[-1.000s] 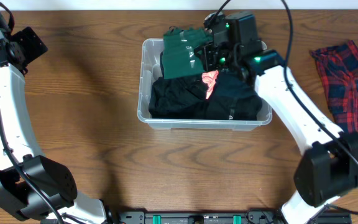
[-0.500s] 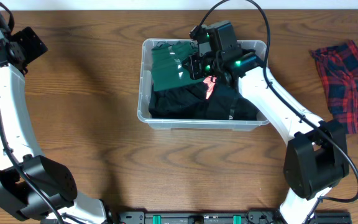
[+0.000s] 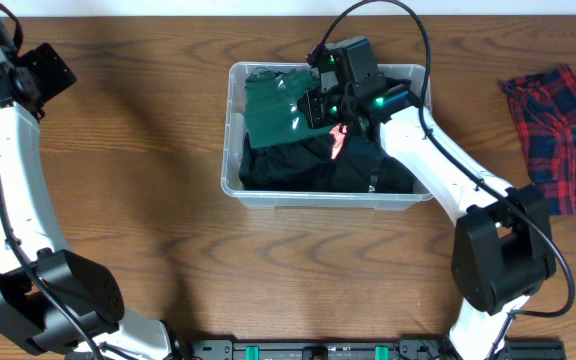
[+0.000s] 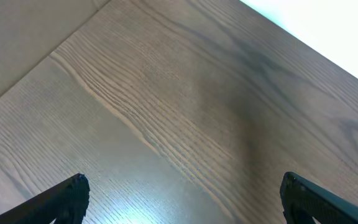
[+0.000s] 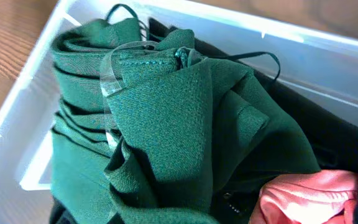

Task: Pack container
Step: 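Lower the green garment into the bin's left side and release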

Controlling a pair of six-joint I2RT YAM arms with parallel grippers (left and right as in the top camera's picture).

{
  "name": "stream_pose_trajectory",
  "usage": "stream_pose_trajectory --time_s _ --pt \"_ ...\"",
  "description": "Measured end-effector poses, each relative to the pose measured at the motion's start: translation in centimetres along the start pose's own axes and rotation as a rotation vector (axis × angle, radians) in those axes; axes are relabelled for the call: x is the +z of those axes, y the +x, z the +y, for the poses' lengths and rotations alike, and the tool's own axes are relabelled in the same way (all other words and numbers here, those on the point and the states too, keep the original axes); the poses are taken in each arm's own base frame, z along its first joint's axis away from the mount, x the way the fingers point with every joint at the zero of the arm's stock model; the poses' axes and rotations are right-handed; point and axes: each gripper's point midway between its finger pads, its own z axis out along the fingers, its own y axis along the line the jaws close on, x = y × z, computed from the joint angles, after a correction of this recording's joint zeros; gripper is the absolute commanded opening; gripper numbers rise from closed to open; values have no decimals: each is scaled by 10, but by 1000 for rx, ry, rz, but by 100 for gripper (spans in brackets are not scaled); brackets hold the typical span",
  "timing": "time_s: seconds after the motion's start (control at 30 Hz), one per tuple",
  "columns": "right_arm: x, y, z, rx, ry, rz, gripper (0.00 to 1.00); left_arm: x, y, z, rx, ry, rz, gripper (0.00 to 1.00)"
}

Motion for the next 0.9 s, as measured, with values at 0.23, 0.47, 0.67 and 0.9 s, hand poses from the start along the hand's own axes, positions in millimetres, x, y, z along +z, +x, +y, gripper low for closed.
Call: stream_pose_trajectory --time_s 0.23,0.47,0.67,0.9 --pt "15 15 -12 20 34 49 14 0 0 0 0 0 0 98" --pt "16 20 -19 -15 72 67 80 0 0 0 0 0 0 98" --pt "16 2 -22 -156 96 -2 99 0 0 0 0 0 0 98" --pt "3 -19 -34 -280 171 -56 99 0 0 0 0 0 0 98"
